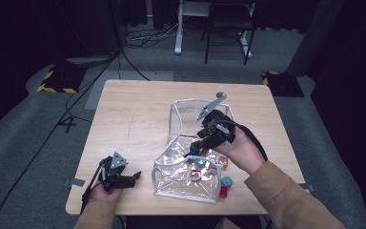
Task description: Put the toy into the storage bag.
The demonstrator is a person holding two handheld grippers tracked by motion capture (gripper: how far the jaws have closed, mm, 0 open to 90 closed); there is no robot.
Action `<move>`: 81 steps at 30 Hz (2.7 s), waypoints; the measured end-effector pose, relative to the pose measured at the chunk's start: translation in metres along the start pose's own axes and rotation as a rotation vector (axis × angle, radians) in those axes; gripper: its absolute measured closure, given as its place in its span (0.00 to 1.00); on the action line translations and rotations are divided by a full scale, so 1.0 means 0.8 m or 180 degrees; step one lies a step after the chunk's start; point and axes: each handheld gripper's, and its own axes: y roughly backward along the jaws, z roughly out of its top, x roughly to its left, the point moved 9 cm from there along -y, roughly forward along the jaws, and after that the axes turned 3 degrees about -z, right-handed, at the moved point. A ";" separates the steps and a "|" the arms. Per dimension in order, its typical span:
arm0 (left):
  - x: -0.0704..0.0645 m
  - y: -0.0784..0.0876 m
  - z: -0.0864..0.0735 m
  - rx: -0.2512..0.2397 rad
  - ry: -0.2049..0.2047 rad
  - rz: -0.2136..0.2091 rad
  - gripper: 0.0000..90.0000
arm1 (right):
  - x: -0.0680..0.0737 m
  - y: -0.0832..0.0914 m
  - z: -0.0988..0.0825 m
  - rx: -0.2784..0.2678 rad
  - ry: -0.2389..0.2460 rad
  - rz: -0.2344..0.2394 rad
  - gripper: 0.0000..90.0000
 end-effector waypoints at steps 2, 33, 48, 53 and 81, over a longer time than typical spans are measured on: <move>0.000 0.000 0.000 0.0001 -0.0001 0.0000 0.22 | 0.000 0.004 0.001 -0.0058 -0.0015 -0.0004 0.52; 0.000 -0.001 0.001 -0.0002 -0.0007 -0.0006 0.22 | -0.010 0.111 -0.027 -0.0998 -0.0128 -0.0274 0.51; 0.000 0.000 0.000 0.0009 -0.0011 -0.0002 0.22 | -0.045 0.161 -0.080 -0.1288 -0.0430 -0.0519 0.50; 0.000 0.000 0.000 0.0006 -0.0007 -0.0002 0.22 | -0.056 0.161 -0.096 -0.1301 -0.0507 -0.0571 0.48; 0.000 0.000 0.000 0.0003 -0.0011 0.0004 0.22 | -0.082 0.051 -0.163 -0.0993 -0.0681 -0.0532 0.47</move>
